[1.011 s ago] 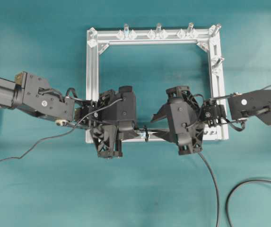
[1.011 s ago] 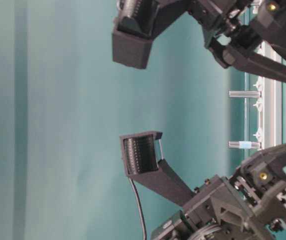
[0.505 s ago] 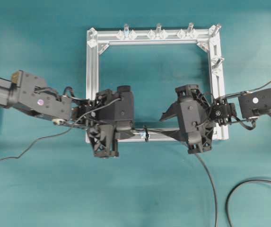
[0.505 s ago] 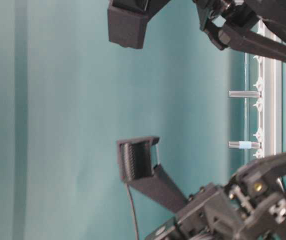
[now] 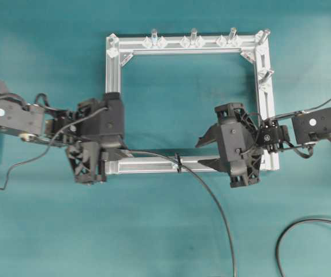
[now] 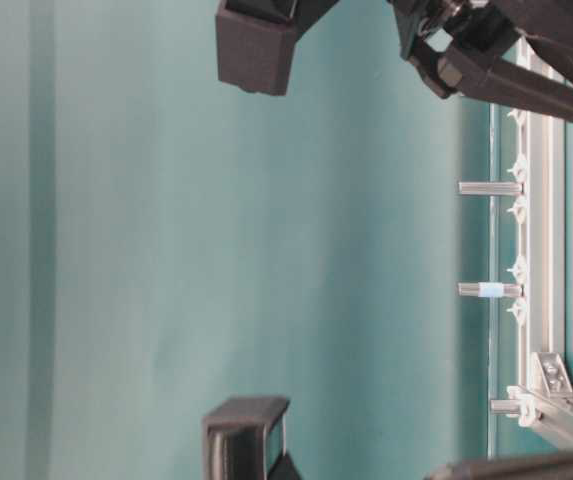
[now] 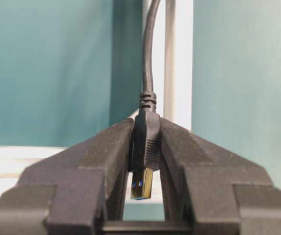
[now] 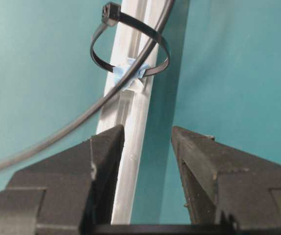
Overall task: Insert the wire through the string loop located in the center.
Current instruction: 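Open the right gripper and pull the cable through with the left gripper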
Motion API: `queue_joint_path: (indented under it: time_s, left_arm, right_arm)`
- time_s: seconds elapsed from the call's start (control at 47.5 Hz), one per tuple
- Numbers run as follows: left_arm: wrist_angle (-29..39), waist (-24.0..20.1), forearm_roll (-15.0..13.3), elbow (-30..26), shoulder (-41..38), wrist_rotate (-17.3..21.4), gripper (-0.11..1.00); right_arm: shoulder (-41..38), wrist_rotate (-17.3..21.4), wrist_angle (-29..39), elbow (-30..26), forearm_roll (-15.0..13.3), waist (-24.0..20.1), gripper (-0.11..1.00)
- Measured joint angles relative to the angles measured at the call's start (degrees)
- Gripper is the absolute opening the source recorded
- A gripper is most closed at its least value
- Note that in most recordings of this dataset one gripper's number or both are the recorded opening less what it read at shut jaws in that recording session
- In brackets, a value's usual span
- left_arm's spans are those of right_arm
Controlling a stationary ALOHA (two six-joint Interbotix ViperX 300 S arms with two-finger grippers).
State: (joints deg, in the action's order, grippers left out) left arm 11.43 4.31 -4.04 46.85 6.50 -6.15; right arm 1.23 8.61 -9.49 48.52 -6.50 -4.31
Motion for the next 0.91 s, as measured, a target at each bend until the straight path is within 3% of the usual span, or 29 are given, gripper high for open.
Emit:
queue_joint_path:
  time_s: [0.905]
  left_arm:
    - [3.6,-0.3,0.1,10.3,13.0,-5.4,0.18]
  right_arm:
    - [0.1,0.1,0.0,0.0,0.0,0.0,0.46]
